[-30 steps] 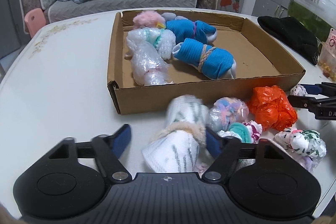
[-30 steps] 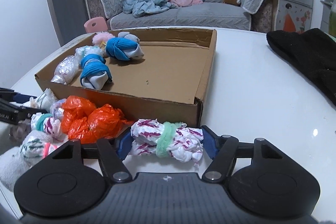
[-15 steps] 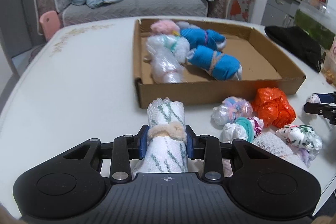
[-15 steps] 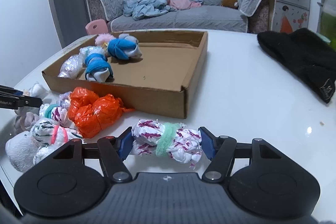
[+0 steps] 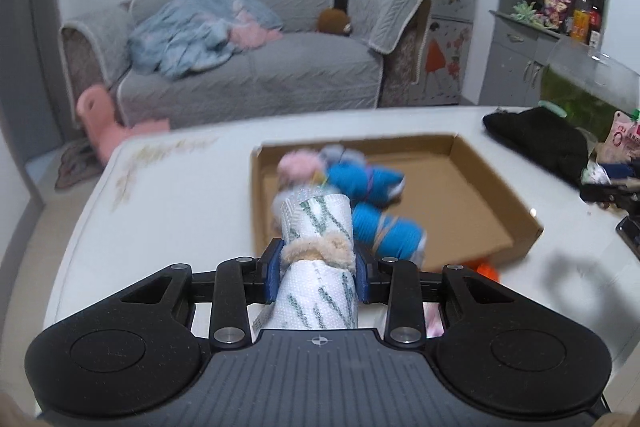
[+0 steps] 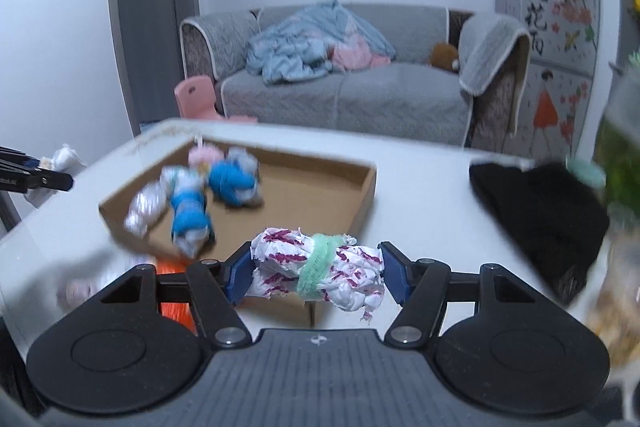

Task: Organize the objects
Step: 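Carry patterned roll and striped roll into the box and release both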

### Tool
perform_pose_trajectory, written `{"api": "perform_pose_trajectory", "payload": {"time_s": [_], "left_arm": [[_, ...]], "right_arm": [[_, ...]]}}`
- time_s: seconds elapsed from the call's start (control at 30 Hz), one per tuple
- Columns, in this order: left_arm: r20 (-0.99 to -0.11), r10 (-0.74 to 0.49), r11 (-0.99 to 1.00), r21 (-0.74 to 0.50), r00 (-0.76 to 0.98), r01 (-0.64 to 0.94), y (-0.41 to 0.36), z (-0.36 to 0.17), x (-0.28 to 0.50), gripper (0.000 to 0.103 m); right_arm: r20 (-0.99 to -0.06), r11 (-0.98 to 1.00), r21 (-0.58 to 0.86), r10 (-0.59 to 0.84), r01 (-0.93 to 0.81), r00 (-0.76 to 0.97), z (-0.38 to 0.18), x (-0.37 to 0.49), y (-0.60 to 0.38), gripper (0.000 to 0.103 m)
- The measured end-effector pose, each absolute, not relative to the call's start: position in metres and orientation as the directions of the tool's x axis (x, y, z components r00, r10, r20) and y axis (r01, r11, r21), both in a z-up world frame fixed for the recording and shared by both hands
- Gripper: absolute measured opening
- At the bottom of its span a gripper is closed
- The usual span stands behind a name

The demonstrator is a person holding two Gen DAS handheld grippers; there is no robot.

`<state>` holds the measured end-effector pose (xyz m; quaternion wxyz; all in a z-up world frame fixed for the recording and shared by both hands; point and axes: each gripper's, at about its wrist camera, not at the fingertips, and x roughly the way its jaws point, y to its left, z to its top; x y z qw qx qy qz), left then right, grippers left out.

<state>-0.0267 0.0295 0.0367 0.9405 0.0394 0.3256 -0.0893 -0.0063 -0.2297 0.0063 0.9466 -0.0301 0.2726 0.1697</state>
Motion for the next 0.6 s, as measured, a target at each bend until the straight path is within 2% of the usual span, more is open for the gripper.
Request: {"api": "perform_pose_trajectory", "payload": {"time_s": [0.2, 0.37, 0.6], "left_arm": [[-0.613, -0.208, 0.957, 0.032, 0.762, 0.288, -0.022, 0.056, 0.034, 0.041], [-0.632, -0.254, 0.939, 0.02, 0.732, 0.342, -0.054, 0.056, 0.09, 0.041], [-0.69, -0.245, 0.927, 0.038, 0.681, 0.373, -0.086, 0.021, 0.15, 0.041]], "right_arm": [[-0.496, 0.922, 0.013, 0.343, -0.388, 0.798, 0.028, 0.037, -0.21, 0.061], [-0.51, 0.901, 0.014, 0.38, -0.434, 0.772, 0.025, 0.08, -0.192, 0.062], [-0.592, 0.892, 0.0, 0.365, -0.453, 0.719, -0.006, 0.131, -0.177, 0.062]]}}
